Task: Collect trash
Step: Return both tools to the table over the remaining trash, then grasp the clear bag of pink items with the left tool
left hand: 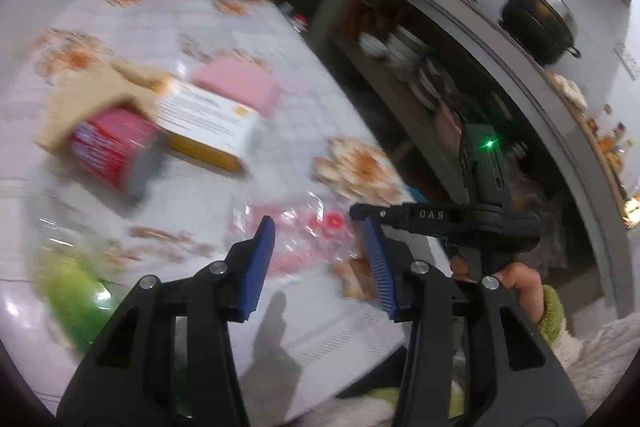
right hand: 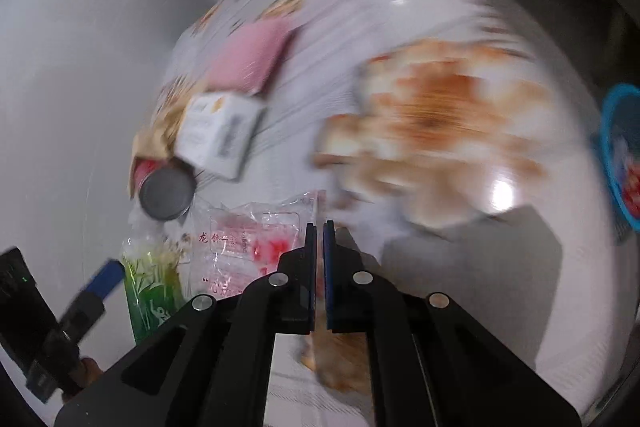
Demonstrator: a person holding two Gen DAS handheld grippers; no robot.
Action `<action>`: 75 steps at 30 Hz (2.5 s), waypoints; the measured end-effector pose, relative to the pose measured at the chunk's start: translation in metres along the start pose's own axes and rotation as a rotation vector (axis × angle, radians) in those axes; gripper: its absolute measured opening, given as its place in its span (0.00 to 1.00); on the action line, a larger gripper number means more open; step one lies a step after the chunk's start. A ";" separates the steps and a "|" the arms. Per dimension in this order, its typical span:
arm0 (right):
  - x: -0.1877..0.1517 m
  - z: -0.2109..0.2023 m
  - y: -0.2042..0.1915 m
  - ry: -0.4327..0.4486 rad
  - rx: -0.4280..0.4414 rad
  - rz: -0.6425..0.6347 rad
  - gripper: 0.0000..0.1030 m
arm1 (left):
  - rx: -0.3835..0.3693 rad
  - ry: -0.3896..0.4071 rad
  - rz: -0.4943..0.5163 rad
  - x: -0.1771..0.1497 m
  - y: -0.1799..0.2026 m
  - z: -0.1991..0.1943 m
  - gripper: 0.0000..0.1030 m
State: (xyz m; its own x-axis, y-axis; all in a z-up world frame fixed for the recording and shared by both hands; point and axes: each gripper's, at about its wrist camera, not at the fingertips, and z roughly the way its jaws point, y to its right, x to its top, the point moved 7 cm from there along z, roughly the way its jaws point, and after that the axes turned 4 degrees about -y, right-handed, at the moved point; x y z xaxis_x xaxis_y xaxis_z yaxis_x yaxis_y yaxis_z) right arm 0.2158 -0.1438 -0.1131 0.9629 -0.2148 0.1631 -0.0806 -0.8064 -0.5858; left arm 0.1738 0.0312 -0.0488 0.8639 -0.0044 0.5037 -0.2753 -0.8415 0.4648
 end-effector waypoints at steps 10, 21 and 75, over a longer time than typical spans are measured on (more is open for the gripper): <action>0.017 -0.027 -0.005 0.048 0.032 -0.089 0.29 | -0.077 -0.248 -0.024 -0.044 0.038 0.067 0.39; 0.022 0.037 -0.035 -0.198 0.177 -0.179 0.28 | 0.058 -0.226 -0.174 -0.035 0.002 0.080 0.59; 0.167 0.136 -0.164 -0.178 -0.351 -0.855 0.73 | 0.023 -0.107 -0.360 -0.028 -0.057 0.069 0.01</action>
State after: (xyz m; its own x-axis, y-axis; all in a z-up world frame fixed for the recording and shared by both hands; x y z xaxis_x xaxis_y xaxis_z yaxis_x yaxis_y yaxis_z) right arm 0.4249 0.0278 -0.0982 0.7544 0.5907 0.2863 0.6267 -0.7779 -0.0463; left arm 0.1948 0.0415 -0.1395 0.9432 0.2386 0.2311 0.0628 -0.8113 0.5813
